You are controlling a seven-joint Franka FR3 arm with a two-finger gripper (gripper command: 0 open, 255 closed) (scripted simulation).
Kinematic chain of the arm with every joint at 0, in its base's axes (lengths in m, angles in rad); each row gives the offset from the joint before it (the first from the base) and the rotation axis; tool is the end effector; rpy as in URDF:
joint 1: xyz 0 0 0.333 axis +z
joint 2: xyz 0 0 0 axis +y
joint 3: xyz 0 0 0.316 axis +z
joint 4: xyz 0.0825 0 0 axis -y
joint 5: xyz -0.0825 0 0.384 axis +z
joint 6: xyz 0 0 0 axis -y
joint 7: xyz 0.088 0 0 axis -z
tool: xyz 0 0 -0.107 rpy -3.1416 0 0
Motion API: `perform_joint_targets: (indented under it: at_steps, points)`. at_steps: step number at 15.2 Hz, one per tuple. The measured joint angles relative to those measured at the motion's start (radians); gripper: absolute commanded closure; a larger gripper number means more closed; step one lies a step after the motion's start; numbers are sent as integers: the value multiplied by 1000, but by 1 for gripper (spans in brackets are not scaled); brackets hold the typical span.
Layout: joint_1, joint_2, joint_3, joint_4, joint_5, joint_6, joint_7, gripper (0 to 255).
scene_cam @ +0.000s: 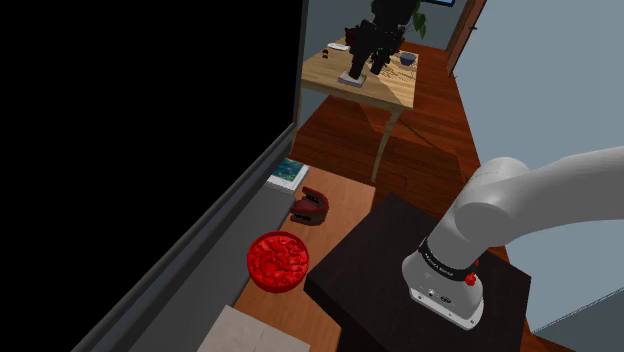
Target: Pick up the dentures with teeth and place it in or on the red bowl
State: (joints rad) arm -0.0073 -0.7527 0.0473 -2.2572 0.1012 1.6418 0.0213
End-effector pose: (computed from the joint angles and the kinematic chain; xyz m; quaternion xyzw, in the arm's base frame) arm 0.3232 0.0287 0.6337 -0.9971 -0.0039 -0.0674 0.0361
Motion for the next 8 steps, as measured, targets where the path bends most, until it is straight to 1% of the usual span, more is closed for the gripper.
perform_joint_targets:
  at_steps: [1,3,8]
  points:
    - [0,0,0,0,0,0,0,0]
    - [-1,-4,0,-44,-2,38,-5,0]
    - [-5,-2,1,-202,-6,192,-23,0]
